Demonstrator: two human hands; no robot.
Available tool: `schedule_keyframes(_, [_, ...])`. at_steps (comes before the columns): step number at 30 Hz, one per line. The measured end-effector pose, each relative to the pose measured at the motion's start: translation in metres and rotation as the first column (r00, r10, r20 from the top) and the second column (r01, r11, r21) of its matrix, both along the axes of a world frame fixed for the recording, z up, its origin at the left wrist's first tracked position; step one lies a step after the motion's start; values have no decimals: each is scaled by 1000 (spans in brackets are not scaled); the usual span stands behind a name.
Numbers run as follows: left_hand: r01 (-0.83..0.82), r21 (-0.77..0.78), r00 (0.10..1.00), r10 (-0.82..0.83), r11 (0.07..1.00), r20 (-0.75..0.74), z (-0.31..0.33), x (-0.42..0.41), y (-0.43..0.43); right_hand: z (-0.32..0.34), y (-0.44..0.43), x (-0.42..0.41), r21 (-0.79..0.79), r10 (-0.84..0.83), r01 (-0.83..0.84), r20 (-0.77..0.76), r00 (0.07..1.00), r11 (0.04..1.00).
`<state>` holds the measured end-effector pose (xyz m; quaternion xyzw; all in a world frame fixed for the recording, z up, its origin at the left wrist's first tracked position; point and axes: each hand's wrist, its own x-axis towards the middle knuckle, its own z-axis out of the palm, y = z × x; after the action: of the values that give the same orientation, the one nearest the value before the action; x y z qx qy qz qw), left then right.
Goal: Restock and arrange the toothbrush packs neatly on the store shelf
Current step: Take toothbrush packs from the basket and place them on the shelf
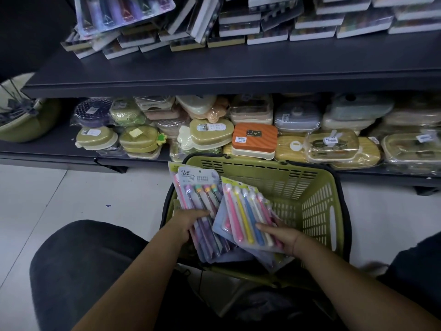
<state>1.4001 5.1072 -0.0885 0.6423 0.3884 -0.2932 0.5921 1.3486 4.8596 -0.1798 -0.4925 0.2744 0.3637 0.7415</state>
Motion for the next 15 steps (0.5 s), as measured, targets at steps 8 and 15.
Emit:
schedule_keyframes(8, [43, -160, 996, -30, 986, 81, 74, -9, 23, 76, -22, 5, 115, -60, 69, -83, 995, 991])
schedule_keyframes(15, [74, -289, 983, -22, 955, 180, 174, -18, 66, 215, -31, 7, 144, -78, 45, 231, 970, 989])
